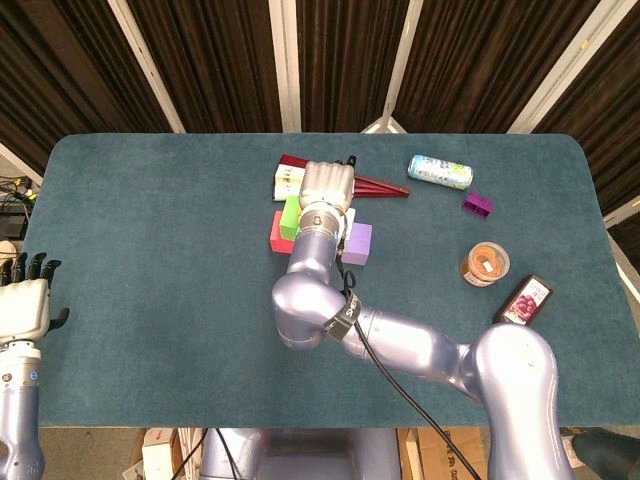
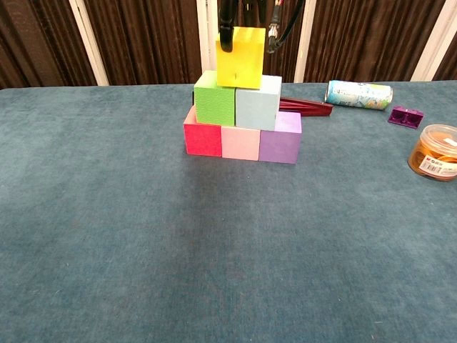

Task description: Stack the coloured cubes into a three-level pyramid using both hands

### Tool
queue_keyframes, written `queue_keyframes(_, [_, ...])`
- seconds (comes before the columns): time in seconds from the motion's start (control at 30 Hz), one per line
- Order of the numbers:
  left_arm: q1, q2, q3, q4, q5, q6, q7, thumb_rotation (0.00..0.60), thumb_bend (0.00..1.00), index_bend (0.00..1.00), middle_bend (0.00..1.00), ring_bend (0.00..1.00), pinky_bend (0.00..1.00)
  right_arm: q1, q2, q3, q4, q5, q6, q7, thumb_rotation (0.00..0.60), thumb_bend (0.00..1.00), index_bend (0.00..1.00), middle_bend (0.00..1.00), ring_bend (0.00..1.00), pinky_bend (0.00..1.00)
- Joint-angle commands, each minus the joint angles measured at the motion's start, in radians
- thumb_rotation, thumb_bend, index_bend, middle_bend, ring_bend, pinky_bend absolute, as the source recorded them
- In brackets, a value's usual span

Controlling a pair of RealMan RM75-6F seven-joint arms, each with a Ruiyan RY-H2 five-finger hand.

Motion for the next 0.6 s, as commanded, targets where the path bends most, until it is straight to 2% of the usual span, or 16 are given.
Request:
queue_keyframes(0.03, [0.0,0.0,0.0,0.0,0.0,0.001,0.001,0.6,0.33,0.2,0.08,0.0,0.0,0.001,-0.002,0.0,0.002,0.0,0.003,-0.002,0.6,0.35,0.32,0.28,0.17,0.0])
queue_keyframes(0.6, [0.0,0.002,-0.001,0.001,-0.001,0.002,-0.002,0.6,0.33,0.2,0.08,0.0,0.0,0.004,-0.014,0.009,0.016,0.006,0.0,-0.019,0.6,0.35,0.29,0.24,0.13,0.0])
